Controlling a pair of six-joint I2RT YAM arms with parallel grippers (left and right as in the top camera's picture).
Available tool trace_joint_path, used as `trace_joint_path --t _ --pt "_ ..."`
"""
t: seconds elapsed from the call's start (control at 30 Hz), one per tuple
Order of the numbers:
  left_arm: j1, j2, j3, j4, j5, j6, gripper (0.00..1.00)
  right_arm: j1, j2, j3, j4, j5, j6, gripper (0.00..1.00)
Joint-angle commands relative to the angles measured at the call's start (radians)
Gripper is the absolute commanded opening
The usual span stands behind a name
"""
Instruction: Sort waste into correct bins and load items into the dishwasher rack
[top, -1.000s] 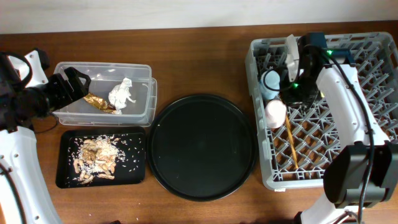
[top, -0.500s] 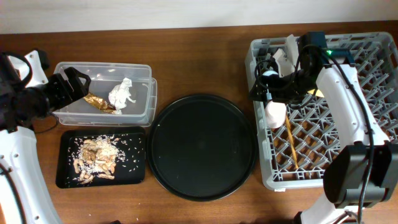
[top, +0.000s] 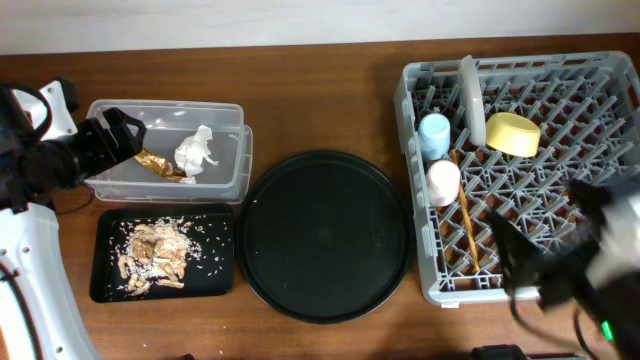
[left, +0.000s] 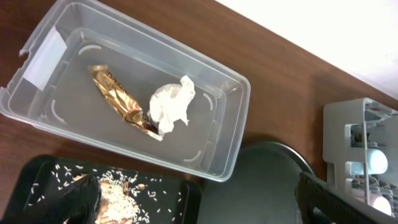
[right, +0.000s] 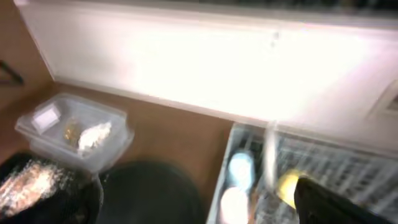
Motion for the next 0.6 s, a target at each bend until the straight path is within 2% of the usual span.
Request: trace_joint_path --t 0.0,0.1,0.17,0.3,0.37,0.47,0.57 --pt "0.003 -0.003 0.001 0.0 0.002 -0.006 0.99 0.015 -0.241 -0.22 0.175 0.156 0.001 0.99" --pt "0.003 -0.003 0.001 0.001 0.002 -0.006 0.99 0.015 -0.504 -0.595 0.477 0.171 0.001 0.99" --pt "0.003 -0.003 0.001 0.0 0.002 -0.006 0.99 0.015 -0.659 -0.915 0.777 0.169 0.009 0.99" --pt "0.003 -0.003 0.001 0.001 0.001 -0.006 0.99 0.015 -0.71 -1.32 1.212 0.179 0.009 0.99" --pt "0.003 -0.003 0.001 0.001 0.001 -0.006 0.99 0.015 -0.71 -1.458 1.306 0.184 0.009 0.99" --pt "0.003 -0.003 0.001 0.001 0.002 -0.006 0.99 0.015 -0.71 -1.591 1.323 0.185 0.009 0.99" --pt "0.003 -0.003 0.001 0.0 0.002 -0.006 0.99 0.003 -0.71 -1.595 1.204 0.188 0.009 0.99"
